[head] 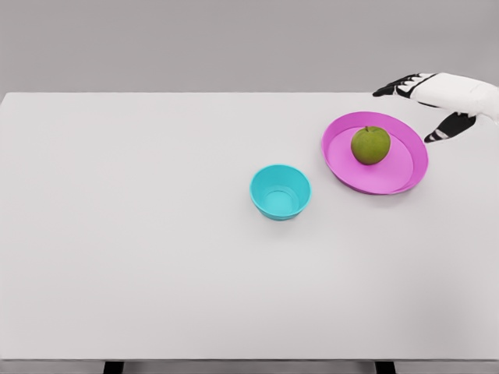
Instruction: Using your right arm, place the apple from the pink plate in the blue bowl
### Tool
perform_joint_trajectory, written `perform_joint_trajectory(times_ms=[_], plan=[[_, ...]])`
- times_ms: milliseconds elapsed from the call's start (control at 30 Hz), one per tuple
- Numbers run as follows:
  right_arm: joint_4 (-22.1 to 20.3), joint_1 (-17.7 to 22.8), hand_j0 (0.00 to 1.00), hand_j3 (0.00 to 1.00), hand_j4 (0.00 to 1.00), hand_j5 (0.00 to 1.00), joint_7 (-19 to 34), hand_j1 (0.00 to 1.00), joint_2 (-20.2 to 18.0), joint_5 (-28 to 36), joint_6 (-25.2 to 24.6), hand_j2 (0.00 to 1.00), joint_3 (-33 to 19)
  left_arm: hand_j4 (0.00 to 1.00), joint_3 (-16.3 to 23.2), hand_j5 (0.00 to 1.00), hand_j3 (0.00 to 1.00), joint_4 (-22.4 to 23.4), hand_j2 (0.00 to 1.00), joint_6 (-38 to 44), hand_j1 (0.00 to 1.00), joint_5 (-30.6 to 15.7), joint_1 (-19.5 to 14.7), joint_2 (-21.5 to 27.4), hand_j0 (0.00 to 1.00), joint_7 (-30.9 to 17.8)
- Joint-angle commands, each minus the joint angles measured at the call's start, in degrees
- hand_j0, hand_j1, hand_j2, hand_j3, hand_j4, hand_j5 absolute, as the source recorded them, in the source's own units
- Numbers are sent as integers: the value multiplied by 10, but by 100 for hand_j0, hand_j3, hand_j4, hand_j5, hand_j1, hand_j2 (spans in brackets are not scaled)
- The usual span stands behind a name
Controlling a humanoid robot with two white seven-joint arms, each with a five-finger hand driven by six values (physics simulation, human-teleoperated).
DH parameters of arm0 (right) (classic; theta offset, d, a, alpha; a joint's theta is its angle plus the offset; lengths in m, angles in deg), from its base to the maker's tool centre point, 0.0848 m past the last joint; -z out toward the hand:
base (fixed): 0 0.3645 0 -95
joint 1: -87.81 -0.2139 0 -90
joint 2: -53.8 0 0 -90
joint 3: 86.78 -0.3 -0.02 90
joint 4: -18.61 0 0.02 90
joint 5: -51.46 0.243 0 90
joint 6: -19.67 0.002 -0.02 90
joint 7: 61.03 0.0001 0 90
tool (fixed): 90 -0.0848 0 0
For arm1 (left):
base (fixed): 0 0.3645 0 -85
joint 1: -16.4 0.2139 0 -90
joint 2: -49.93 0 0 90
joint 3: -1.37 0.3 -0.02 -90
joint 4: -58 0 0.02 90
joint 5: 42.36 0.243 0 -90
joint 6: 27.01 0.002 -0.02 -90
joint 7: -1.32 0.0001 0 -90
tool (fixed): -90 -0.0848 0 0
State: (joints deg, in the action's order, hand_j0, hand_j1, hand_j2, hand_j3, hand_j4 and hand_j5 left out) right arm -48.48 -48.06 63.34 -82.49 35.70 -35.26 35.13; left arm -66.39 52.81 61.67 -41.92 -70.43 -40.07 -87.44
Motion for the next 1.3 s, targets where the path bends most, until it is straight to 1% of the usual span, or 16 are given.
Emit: perform_joint_trajectory(times_ms=[0,100,167,333,400,500,533,667,767,933,1033,1067,1100,1167,1233,1267], plan=[[61,-4,100,100,100,100,6,100,37,0,-1,100,53,100,0,100,100,0,100,0,100,0,0,0,100,0],[92,-24,100,100,100,100,6,100,56,-1,-1,100,78,100,0,100,100,0,100,0,100,0,0,0,100,0],[128,-47,100,100,100,100,6,100,74,-1,-1,100,105,100,0,100,100,0,100,0,100,0,0,0,100,0],[166,-69,100,100,100,100,6,100,92,-1,-1,100,133,100,0,100,100,0,100,0,100,0,0,0,100,0],[187,-69,100,100,100,100,6,100,100,-7,-1,100,134,100,0,100,100,0,100,0,100,0,0,0,100,0],[200,-72,100,100,100,100,6,100,103,-12,-1,100,134,100,0,100,100,0,100,0,100,0,0,0,100,0],[214,-81,100,100,100,100,6,100,114,-15,-1,100,134,100,0,100,100,0,100,0,100,0,0,0,100,0],[220,-90,100,100,100,100,6,100,117,-21,-1,100,146,100,0,100,100,0,100,0,100,0,0,0,100,0],[244,-100,100,100,100,100,6,100,136,-23,-1,100,152,100,0,100,100,0,100,0,100,0,0,0,100,0],[245,-100,100,100,100,100,6,100,136,-22,-1,100,155,100,0,100,100,0,100,0,100,0,0,0,100,0],[246,-100,100,100,100,100,6,100,136,-22,-1,100,170,100,0,100,100,0,100,0,100,0,0,0,100,0],[246,-100,90,90,90,90,6,90,136,-22,-1,90,170,100,0,100,100,0,100,0,100,0,0,0,100,0],[246,-100,65,65,65,65,6,65,135,-22,-1,65,169,100,0,100,100,0,100,0,100,0,0,0,100,0],[245,-100,52,52,52,52,6,52,135,-23,-1,52,169,100,0,100,100,0,100,0,100,0,0,0,100,0],[245,-100,49,49,49,49,6,49,135,-22,-1,49,169,100,0,100,100,0,100,0,100,0,0,0,100,0],[245,-100,43,43,43,43,6,43,135,-23,-1,43,169,100,0,100,100,0,100,0,100,0,0,0,100,0]])
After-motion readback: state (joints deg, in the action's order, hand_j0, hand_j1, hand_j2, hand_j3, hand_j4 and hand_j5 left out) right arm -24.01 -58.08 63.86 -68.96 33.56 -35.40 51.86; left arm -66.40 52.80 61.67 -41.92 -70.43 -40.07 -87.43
